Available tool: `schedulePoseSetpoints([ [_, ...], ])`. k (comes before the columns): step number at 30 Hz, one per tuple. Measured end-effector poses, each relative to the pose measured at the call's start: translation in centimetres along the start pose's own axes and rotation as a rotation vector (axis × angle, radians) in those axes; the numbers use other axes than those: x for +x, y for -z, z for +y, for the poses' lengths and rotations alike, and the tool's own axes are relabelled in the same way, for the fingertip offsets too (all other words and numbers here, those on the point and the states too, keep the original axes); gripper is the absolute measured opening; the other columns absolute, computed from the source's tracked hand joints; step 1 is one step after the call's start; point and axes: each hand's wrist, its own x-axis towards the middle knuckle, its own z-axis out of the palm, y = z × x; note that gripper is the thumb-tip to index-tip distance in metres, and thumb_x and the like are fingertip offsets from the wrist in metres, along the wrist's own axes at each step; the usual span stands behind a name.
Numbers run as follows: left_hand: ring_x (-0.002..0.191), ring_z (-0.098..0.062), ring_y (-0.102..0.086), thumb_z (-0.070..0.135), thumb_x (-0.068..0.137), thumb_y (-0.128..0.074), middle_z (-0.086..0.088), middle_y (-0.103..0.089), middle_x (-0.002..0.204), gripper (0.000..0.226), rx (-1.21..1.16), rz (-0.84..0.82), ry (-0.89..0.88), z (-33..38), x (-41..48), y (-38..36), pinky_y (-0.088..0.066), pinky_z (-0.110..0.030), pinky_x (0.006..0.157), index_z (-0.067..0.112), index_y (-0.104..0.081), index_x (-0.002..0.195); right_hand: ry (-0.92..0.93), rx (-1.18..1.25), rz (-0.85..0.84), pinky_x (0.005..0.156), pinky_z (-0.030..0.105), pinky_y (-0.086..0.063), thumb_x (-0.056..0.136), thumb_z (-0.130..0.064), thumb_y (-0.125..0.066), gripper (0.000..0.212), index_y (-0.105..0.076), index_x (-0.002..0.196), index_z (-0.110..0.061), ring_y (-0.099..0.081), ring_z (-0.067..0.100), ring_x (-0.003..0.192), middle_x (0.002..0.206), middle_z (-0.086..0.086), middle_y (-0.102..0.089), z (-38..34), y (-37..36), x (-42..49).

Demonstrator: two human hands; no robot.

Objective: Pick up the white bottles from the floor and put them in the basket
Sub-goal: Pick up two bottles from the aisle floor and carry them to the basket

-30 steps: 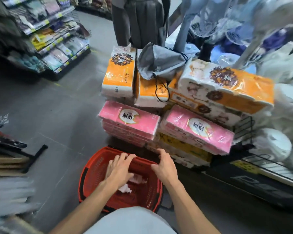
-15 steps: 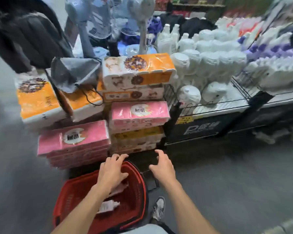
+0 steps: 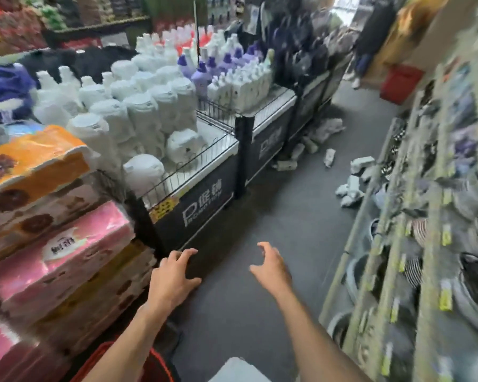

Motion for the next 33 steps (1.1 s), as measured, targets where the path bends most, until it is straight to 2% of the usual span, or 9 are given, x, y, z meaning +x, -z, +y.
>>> schedulePoseSetpoints([
  [9,0.118,-0.022,-0.056,0.044,0.084,-0.076,0.0,-0.051,0.137,0.072,0.037,0.015,-0.255,11.6,9.9,0.9,-0.052,-0.038,0.095,0.036,-0.041,0.146,-0.152,0.084,0.215,0.098,0.037,-0.048,0.079,-0.028,-0.075,0.071,-0.046,0.144,-0.027,-0.058,0.032,0.12,0.131,0.008,-0.059,7.0,12.6,5.8],
  [14,0.127,-0.022,-0.05,0.043,0.084,-0.076,0.004,-0.05,0.14,0.071,0.053,-0.03,-0.377,16.8,15.0,-0.2,-0.046,-0.04,0.101,0.037,-0.042,0.146,-0.217,0.13,0.26,0.1,0.038,-0.047,0.078,-0.025,-0.074,0.07,-0.046,0.142,-0.027,-0.056,0.03,0.124,0.133,0.009,-0.057,9.4,15.1,8.5],
  [17,0.13,-0.02,-0.049,0.039,0.082,-0.077,0.007,-0.048,0.144,0.073,0.046,-0.086,-0.451,19.2,18.8,-0.6,-0.044,-0.037,0.105,0.037,-0.042,0.146,-0.242,0.147,0.256,0.101,0.036,-0.047,0.08,-0.025,-0.073,0.07,-0.044,0.144,-0.028,-0.054,0.027,0.125,0.138,0.007,-0.054,10.3,16.4,10.6],
  [28,0.125,-0.022,-0.051,0.036,0.082,-0.076,0.004,-0.049,0.142,0.073,0.107,-0.135,-0.664,27.1,32.6,0.1,-0.046,-0.035,0.101,0.035,-0.042,0.147,-0.34,0.183,0.337,0.081,0.027,-0.044,0.084,-0.021,-0.075,0.072,-0.042,0.147,-0.028,-0.059,0.022,0.112,0.137,0.005,-0.054,10.9,21.4,18.5],
  [33,0.124,-0.022,-0.052,0.041,0.081,-0.077,0.005,-0.049,0.144,0.077,0.128,-0.13,-0.725,30.5,38.0,0.3,-0.048,-0.037,0.1,0.033,-0.04,0.149,-0.38,0.191,0.364,0.082,0.029,-0.048,0.084,-0.022,-0.075,0.072,-0.041,0.147,-0.03,-0.06,0.021,0.111,0.137,0.003,-0.053,11.6,23.6,22.3],
])
